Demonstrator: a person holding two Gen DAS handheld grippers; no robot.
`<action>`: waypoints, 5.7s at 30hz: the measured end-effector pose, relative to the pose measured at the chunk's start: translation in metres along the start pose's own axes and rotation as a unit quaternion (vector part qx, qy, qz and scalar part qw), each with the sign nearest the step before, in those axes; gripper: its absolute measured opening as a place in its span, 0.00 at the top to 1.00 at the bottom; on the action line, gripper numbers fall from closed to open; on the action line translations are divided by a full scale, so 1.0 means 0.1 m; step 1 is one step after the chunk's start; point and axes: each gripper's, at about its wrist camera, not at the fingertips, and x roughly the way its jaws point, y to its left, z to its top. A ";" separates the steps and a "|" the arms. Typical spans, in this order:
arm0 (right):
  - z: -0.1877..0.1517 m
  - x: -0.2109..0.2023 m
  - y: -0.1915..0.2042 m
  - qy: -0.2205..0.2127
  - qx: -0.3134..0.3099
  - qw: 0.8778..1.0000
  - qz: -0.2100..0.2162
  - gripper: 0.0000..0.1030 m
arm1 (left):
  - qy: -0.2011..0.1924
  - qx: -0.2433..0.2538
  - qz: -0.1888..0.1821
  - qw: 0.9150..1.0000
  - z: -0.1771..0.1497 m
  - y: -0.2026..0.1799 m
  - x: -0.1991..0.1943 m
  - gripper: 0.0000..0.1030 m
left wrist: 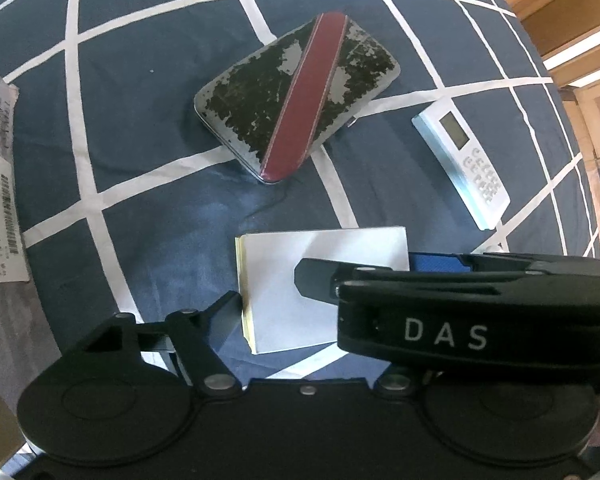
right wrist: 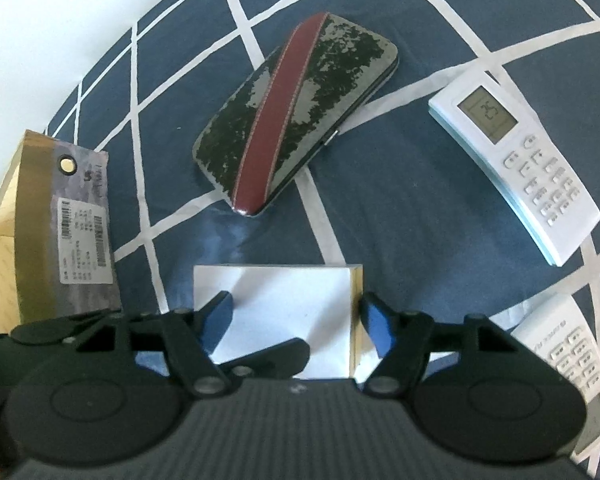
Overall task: Organize objects
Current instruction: 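Lift the notepad with the right tool and carry it over the box, then lower the notepad beside the remote and open the right tool, then move the right tool to the black-and-red glasses case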
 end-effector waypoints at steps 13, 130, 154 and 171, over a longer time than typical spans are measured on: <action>-0.19 -0.42 0.28 -0.038 -0.020 0.999 0.010 0.33 | -0.043 0.005 0.012 0.999 -0.21 -0.08 -0.54 0.31; -0.31 1.07 3.57 0.011 -0.155 0.988 -0.019 0.28 | -0.079 -0.145 0.018 0.986 -0.65 3.33 -1.41 0.26; -0.87 -0.46 3.02 -0.113 -0.122 0.986 -0.022 0.00 | -0.152 -0.099 0.051 0.982 -1.14 2.17 -2.15 0.00; -0.91 -1.18 1.67 -0.140 -0.083 0.986 -0.036 0.00 | -0.147 -0.090 0.085 0.981 -1.02 0.88 -1.80 0.00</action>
